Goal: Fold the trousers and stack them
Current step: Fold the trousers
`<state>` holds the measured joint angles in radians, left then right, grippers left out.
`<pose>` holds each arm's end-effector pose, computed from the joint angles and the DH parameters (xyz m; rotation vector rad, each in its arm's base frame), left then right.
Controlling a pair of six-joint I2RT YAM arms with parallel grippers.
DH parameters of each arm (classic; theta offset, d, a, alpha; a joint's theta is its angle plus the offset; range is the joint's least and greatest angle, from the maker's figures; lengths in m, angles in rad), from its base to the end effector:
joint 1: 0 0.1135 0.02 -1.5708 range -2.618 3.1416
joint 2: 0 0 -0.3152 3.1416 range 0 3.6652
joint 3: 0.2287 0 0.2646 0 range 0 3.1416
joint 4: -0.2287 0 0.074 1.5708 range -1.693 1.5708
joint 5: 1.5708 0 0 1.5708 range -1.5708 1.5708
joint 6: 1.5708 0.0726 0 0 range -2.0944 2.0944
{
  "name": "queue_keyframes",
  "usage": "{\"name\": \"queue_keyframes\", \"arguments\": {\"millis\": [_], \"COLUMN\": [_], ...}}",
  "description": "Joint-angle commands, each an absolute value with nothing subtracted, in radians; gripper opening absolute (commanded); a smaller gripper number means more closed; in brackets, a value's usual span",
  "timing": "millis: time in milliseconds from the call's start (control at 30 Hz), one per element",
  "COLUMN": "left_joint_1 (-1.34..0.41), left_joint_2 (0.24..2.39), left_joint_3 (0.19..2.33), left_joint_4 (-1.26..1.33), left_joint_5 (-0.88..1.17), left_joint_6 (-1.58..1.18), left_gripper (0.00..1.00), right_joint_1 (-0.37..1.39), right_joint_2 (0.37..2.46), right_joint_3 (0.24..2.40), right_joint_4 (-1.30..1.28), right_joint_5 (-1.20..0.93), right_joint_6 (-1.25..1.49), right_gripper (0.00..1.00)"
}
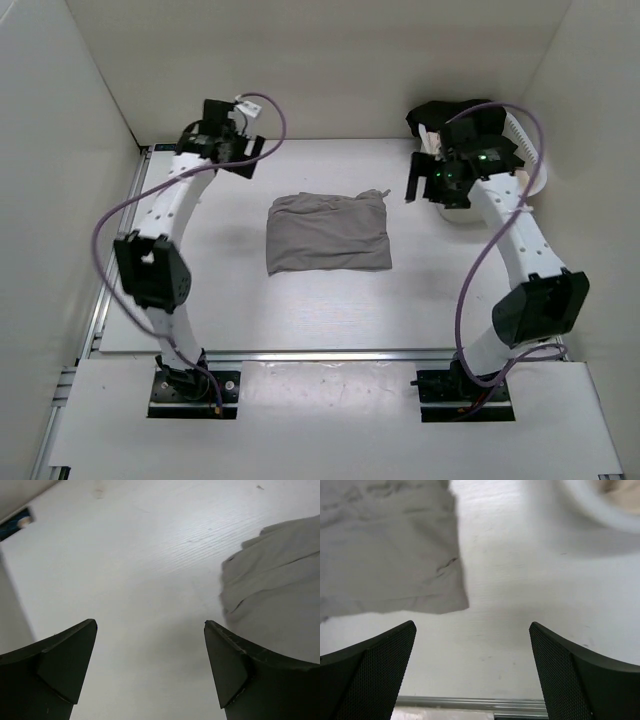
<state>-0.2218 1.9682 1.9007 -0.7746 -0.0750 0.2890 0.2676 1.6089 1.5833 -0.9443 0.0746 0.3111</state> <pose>0.4896 -0.1048 0.3374 0.5762 2.3435 0.1214 0.3621 0.0937 0.3611 0.0847 2.5407 0.1338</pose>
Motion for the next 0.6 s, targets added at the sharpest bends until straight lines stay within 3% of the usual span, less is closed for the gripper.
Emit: {"name": "queue_keyframes", "arguments": {"millis": [0, 133, 333, 567], "left_joint_1": [-0.149, 0.034, 0.253, 0.281], "left_joint_2": [1.767, 1.591, 1.490, 1.437], "left_joint_3": [1.733, 1.503, 1.339, 1.315], "left_joint_4": [-0.836, -0.845, -0.894, -0.904], "left_joint_5": [-0.239, -0.177, -0.065, -0.043], "left_joint_6": [0.275, 0.253, 0.233, 0.212], "left_gripper": [1.00, 1.00, 1.00, 1.00], "right_joint_1": [0.213, 0.137, 0.038, 0.029], "right_joint_2": [1.560, 1.477, 1.442, 1.431], "right_joint_3": [1.680, 1.681, 1.692, 1.710], "right_joint_4": [-1.175, -1.169, -1.169, -1.157], "right_joint_5": [0.257, 0.287, 0.249, 0.249], "right_joint_6": [0.319, 0.308, 0.299, 0.276], "right_gripper": [0.99, 0.99, 0.99, 0.99]}}
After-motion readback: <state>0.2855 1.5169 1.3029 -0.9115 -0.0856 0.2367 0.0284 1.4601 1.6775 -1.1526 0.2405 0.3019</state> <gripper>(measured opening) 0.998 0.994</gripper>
